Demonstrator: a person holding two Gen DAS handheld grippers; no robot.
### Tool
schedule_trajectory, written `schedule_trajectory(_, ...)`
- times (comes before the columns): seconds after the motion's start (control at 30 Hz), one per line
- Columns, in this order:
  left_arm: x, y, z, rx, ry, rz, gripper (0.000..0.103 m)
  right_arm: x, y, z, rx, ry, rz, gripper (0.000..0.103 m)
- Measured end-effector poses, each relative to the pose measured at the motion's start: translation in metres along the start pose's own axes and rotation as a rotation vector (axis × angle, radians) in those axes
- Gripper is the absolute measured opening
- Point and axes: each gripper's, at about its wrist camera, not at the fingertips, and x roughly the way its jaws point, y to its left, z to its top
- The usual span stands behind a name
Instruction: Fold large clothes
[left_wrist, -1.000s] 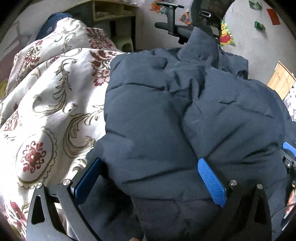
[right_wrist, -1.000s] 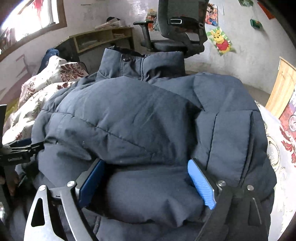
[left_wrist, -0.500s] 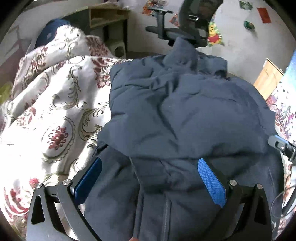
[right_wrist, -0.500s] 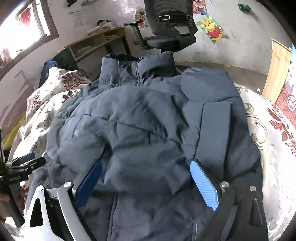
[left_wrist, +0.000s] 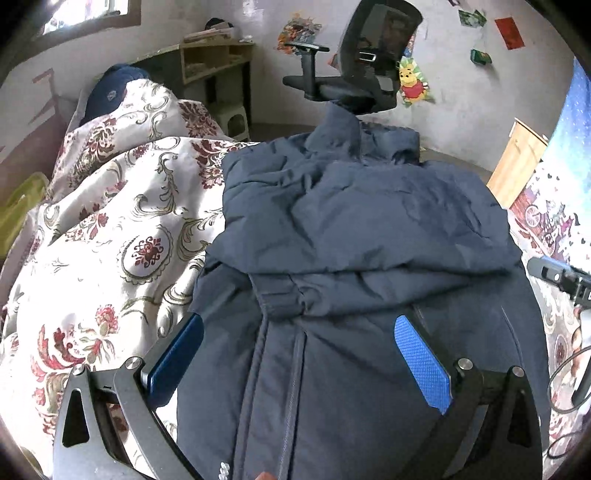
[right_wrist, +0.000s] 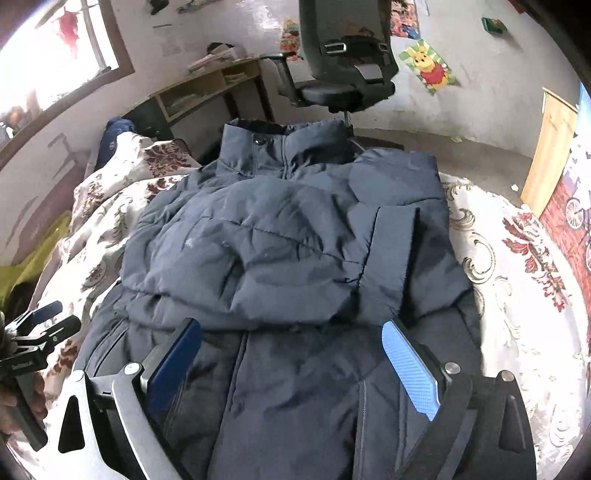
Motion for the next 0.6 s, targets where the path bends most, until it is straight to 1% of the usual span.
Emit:
schedule_trajectory(0.17, -0.015, -0.013, -0.001, -0.005, -0.014, -0.005, 0.102, -0.018, 0.0, -0.003, -0.049, -0.026, 0.009, 0.1)
schedule_trajectory(0.27, -0.025, -0.02, 0.005, -0.012, -0.023, -0.018, 0.102, -0.025, -0.002, -0.003, -0.064, -0.047, 0.04, 0.1)
schedule_trajectory(0.33, -0.032, -0.027, 0.012, -0.003, -0.023, -0.014, 0.102, -0.026, -0.005, 0.0, -0.075, -0.061, 0.057, 0.1)
schedule_trajectory(0.43, -0.04, -0.039, 0.028, 0.018, -0.002, 0.028, 0.102, -0.028, -0.01, 0.009, -0.094, -0.082, 0.078, 0.1)
schedule_trajectory(0.47, -0.042, -0.042, 0.032, 0.017, 0.002, 0.053, 0.102, -0.029, -0.013, 0.013, -0.099, -0.091, 0.088, 0.1)
schedule_trajectory(0.5, -0.045, -0.046, 0.039, 0.002, 0.004, 0.08, 0.102, -0.03, -0.016, 0.018, -0.102, -0.096, 0.096, 0.1)
schedule_trajectory(0.6, -0.05, -0.05, 0.057, -0.047, 0.025, 0.096, 0.102, -0.034, -0.028, 0.038, -0.097, -0.111, 0.118, 0.1)
